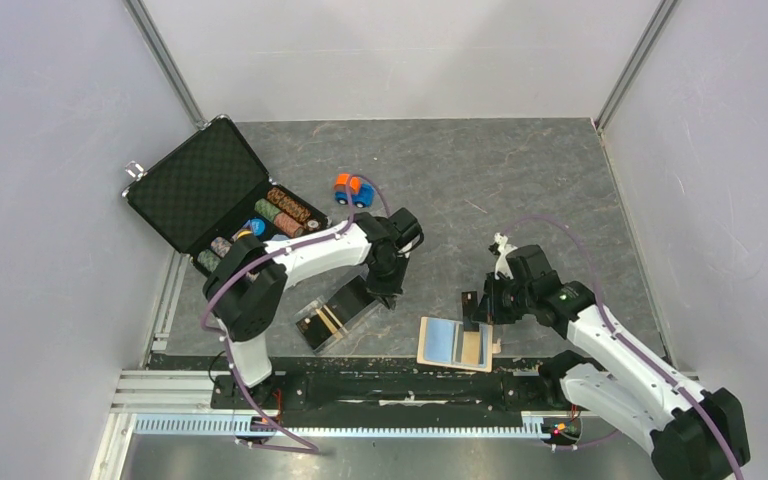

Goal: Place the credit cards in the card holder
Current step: Insert the credit card into the card holder.

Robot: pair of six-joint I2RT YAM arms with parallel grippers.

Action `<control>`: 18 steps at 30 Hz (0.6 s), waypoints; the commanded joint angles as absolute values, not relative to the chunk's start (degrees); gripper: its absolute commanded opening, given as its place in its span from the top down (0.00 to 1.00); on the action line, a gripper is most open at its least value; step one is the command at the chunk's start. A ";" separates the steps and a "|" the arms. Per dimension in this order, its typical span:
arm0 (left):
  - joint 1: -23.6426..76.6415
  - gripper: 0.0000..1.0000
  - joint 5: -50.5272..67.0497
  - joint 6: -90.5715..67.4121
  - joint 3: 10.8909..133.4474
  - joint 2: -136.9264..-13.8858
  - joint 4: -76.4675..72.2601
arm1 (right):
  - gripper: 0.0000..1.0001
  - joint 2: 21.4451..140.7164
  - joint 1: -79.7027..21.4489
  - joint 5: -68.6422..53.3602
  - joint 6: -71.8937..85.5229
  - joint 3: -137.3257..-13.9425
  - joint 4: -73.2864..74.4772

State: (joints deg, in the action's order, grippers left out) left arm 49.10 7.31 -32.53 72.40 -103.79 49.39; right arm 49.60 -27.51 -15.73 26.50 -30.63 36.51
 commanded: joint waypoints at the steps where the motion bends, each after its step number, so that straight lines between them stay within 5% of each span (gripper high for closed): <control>1: 51.09 0.81 11.55 -32.16 74.75 -101.34 46.58 | 1.00 48.55 -27.36 -21.02 26.98 -26.62 30.47; 10: 58.73 0.97 11.68 -42.88 66.12 -99.75 37.62 | 1.00 43.82 -27.39 -25.50 33.33 -18.31 25.27; 18: 61.41 0.98 9.85 -45.50 64.00 -101.82 36.16 | 1.00 36.66 -27.33 -27.35 38.45 -11.89 24.19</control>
State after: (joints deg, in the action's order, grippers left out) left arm 60.97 10.81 -41.85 64.23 -101.58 39.11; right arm 39.03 -27.40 -25.82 35.62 -13.80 25.19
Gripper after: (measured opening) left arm 0.029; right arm 0.006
